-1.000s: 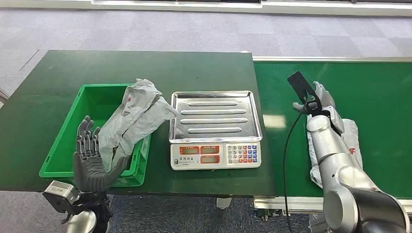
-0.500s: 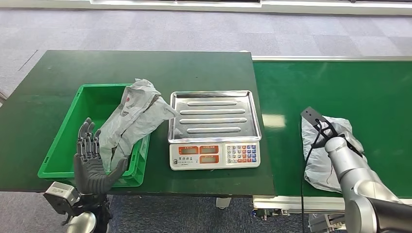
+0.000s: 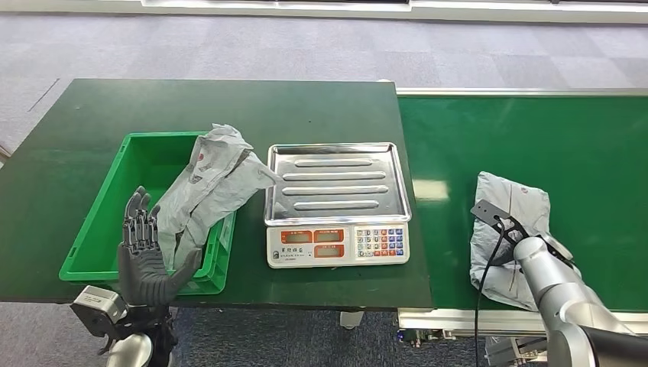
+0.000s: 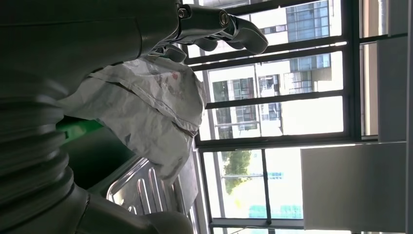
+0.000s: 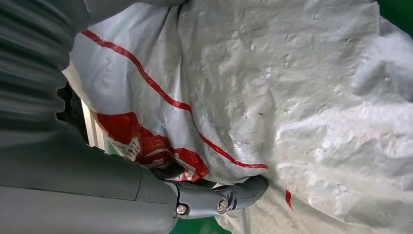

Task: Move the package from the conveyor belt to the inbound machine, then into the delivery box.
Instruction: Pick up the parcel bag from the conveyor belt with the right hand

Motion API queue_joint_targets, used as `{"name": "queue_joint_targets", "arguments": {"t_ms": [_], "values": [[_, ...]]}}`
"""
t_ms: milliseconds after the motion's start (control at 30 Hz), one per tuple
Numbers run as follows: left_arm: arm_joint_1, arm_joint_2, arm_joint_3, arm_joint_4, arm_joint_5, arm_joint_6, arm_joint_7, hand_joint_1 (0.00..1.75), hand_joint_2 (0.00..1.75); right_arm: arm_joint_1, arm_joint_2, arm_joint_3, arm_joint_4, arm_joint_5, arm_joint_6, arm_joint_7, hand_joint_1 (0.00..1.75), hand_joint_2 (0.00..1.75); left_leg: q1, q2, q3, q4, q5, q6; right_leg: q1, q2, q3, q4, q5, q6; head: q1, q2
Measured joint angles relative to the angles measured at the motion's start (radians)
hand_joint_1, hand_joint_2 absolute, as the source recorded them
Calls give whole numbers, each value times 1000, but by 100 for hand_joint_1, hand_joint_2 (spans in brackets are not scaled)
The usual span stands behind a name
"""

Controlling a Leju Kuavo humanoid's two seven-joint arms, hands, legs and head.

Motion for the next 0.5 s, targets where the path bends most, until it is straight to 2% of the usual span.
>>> {"name": "queue_joint_targets", "arguments": {"t_ms": [67, 100, 200, 233, 500], "values": [[0, 0, 0, 3, 2, 0, -1, 0, 175, 8, 0, -2, 3, -4, 10, 1, 0, 175, 0, 0, 0, 0, 0, 0, 0, 0, 0, 0, 0, 0, 0, 0], [0, 0, 0, 4, 2, 0, -1, 0, 175, 11, 0, -3, 4, -6, 16, -1, 28, 175, 0, 0, 0, 0, 0, 0, 0, -1, 0, 0, 0, 0, 0, 0], [0, 1, 0, 11, 2, 0, -3, 0, 175, 19, 0, -9, 4, -10, 46, -18, 159, 175, 0, 0, 1, 0, 0, 0, 0, -1, 1, 0, 0, 0, 0, 0], [0, 2, 0, 14, 3, 0, -4, 0, 175, 21, -1, -13, 5, -10, 56, -25, 175, 175, 0, 0, 1, 0, 0, 0, 0, -1, 1, 0, 0, 0, 0, 0], [0, 3, 0, 35, 6, -2, -13, 0, 175, 25, -11, -27, 5, -8, 80, -56, 175, 175, 0, 0, 6, 0, -2, 2, 0, -1, 7, -1, -1, 1, 0, 0]]}}
